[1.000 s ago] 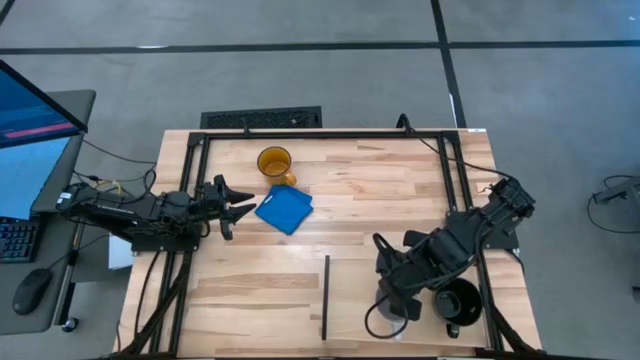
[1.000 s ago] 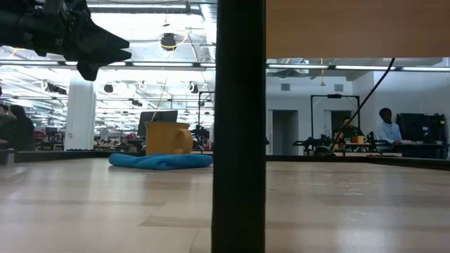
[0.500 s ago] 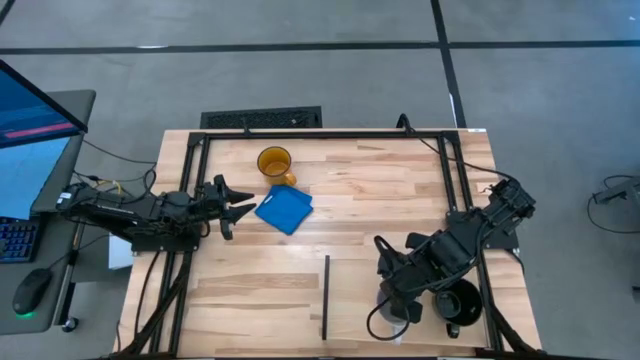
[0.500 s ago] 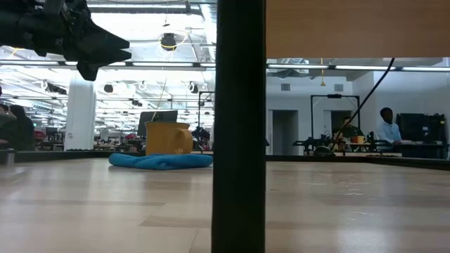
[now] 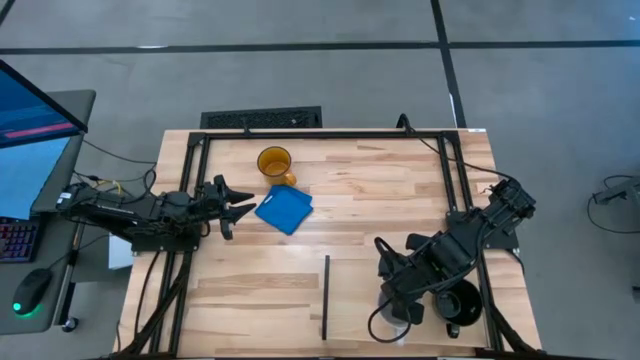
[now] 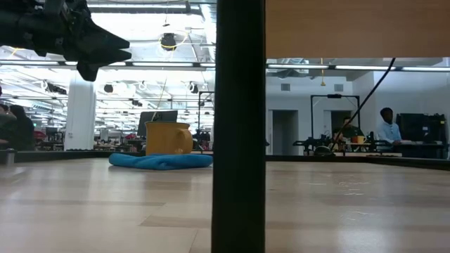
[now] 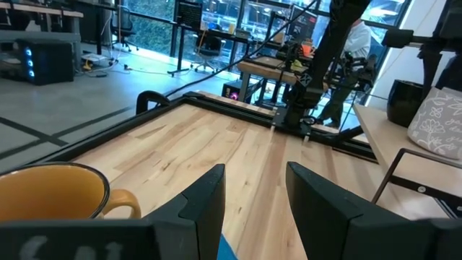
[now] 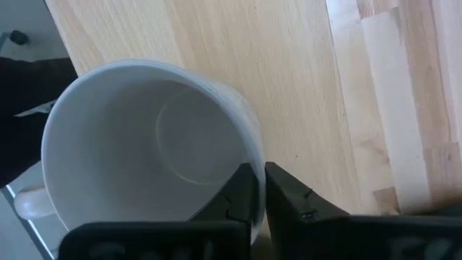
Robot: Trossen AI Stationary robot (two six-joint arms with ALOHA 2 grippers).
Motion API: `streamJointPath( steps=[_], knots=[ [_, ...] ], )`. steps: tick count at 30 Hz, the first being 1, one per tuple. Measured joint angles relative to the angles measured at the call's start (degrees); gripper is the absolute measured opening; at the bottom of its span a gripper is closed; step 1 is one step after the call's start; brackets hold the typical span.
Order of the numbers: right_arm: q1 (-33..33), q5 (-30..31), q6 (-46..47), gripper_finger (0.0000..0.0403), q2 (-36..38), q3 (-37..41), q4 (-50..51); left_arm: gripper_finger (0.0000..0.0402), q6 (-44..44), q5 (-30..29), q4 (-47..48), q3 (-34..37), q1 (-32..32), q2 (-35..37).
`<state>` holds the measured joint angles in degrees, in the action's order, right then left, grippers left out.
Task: Stack small to large cups/mugs on shelf
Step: Put the gray mug on the shelf
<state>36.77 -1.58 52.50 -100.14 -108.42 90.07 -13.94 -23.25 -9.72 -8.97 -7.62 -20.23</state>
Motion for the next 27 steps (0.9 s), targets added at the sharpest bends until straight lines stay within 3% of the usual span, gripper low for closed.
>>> streamJointPath(
  steps=[27],
  knots=[
    [-1.85,0.61,0.05,0.0056,0.00,0.00,-0.06,0.0137,-1.71,1.67,0.22,0.00,-0.02,0.01]
  ],
)
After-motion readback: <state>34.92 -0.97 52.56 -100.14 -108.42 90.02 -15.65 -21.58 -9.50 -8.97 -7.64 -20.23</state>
